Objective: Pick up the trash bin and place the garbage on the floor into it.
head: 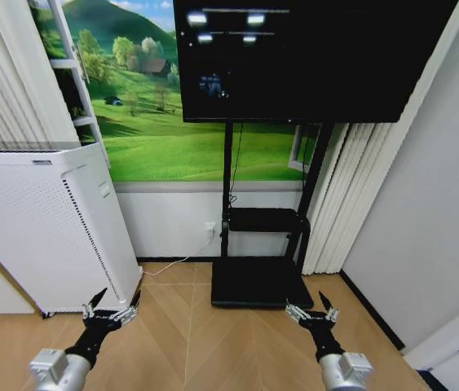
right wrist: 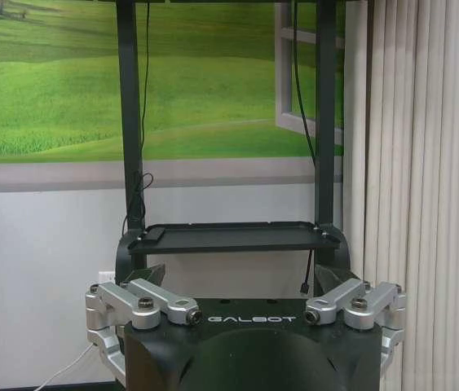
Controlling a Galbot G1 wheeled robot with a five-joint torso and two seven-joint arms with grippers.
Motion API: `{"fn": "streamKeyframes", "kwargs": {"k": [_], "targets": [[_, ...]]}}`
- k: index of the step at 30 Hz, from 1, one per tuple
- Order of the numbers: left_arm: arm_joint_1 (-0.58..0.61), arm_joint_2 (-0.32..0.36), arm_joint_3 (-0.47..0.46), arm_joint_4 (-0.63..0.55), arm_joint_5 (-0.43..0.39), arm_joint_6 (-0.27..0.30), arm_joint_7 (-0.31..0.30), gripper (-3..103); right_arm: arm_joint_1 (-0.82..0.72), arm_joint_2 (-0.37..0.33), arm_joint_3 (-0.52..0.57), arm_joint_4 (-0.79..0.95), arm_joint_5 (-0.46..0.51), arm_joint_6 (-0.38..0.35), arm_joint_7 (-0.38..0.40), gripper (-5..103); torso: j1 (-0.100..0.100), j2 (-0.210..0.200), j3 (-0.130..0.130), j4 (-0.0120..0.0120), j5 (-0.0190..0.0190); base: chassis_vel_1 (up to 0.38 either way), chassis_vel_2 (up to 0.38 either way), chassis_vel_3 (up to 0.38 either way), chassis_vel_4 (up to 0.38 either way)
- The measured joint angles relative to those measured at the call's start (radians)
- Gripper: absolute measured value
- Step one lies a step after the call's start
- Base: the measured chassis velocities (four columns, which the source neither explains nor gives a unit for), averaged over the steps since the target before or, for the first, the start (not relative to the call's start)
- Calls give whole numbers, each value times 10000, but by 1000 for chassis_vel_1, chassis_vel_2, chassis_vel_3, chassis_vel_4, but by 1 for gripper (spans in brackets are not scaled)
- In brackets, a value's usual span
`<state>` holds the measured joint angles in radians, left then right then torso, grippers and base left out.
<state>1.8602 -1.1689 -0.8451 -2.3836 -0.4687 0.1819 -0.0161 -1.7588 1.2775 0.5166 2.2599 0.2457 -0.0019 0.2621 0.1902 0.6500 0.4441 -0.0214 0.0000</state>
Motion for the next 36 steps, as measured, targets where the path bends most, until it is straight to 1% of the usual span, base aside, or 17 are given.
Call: {"fn": "streamKeyframes", "kwargs": {"k": [2, 3, 6, 7, 13, 16, 21, 36], "targets": [[0, 0, 0, 0, 0, 0, 0, 100, 0, 0, 0, 0, 0, 0, 0, 100, 43, 107, 65, -3, 0, 0, 0, 0, 0], [0, 0, 0, 0, 0, 0, 0, 100, 0, 0, 0, 0, 0, 0, 0, 100, 43, 107, 65, -3, 0, 0, 0, 0, 0], [0, 0, 0, 0, 0, 0, 0, 100, 0, 0, 0, 0, 0, 0, 0, 100, 117, 286, 169, 2, 0, 0, 0, 0, 0], [0, 0, 0, 0, 0, 0, 0, 100, 0, 0, 0, 0, 0, 0, 0, 100, 117, 286, 169, 2, 0, 0, 0, 0, 0], [0, 0, 0, 0, 0, 0, 0, 100, 0, 0, 0, 0, 0, 0, 0, 100, 236, 585, 351, 0, 0, 0, 0, 0, 0], [0, 0, 0, 0, 0, -1, 0, 100, 0, 0, 0, 0, 0, 0, 0, 100, 267, 656, 389, -1, 0, 0, 0, 0, 0], [0, -1, 0, 0, 0, 0, 0, 100, 0, 0, 1, 0, 0, 0, 0, 100, 378, 927, 549, -1, 0, 0, 0, 0, 0], [0, 0, 0, 0, 0, -1, -1, 100, 0, 0, 0, 0, 0, 0, 0, 100, 384, 936, 556, 0, 0, 0, 0, 0, 0]]}}
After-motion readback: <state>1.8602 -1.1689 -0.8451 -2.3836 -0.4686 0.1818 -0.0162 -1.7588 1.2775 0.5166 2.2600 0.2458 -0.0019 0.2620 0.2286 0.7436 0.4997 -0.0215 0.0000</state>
